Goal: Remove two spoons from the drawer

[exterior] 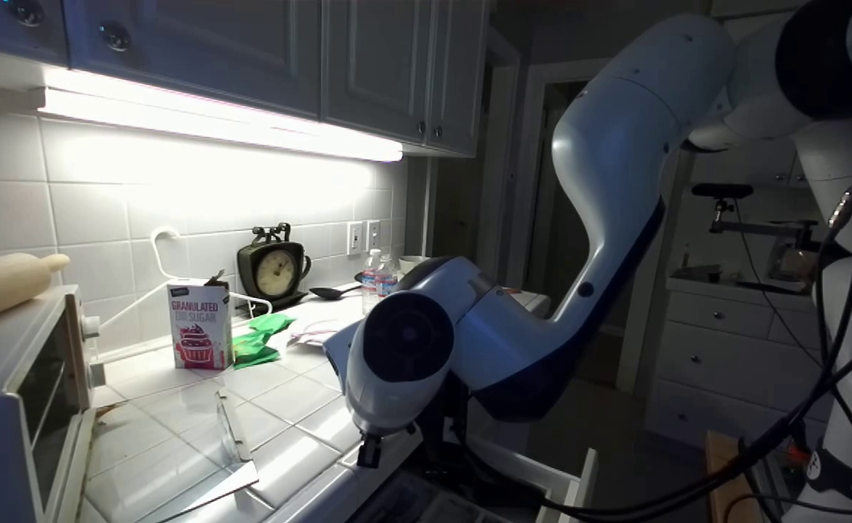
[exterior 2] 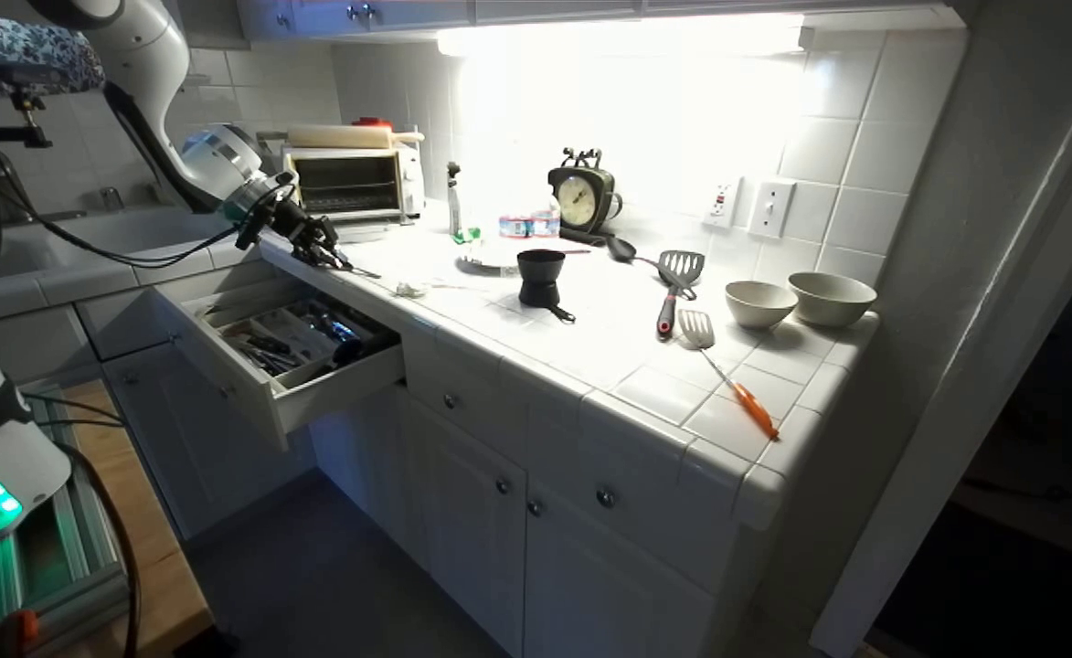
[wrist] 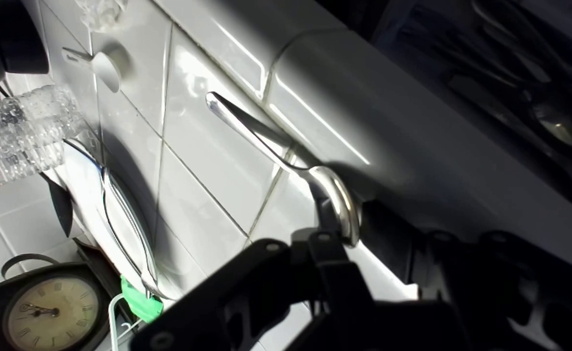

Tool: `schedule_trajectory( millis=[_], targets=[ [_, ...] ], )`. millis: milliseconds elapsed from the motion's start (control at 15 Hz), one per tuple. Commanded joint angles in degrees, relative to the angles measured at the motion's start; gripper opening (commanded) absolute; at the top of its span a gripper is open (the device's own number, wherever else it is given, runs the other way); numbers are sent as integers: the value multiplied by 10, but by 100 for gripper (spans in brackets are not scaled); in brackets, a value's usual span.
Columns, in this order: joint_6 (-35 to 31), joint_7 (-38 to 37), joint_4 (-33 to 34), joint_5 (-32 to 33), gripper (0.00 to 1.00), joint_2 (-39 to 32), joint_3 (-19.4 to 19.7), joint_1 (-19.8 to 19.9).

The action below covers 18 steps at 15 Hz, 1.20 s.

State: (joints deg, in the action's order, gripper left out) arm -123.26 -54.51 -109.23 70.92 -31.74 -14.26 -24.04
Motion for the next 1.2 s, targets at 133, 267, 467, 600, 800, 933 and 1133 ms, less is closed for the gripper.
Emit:
schedule_trajectory(
  millis=[133,267,467,600,800,933,1133],
  targets=[
    [-26,-33,3,-7,43,0,-3,2],
    [-35,-51,-6,-4,44,14,-5,2],
    [-52,-78,-17,2,47,34,-6,-2],
    [-63,-86,-27,-8,27,47,-11,-2],
    [-78,-86,-47,-36,10,71,-22,5],
    [-86,-86,-64,-59,0,86,-26,9],
    [-102,-86,-93,-88,0,115,-27,11]
  ],
)
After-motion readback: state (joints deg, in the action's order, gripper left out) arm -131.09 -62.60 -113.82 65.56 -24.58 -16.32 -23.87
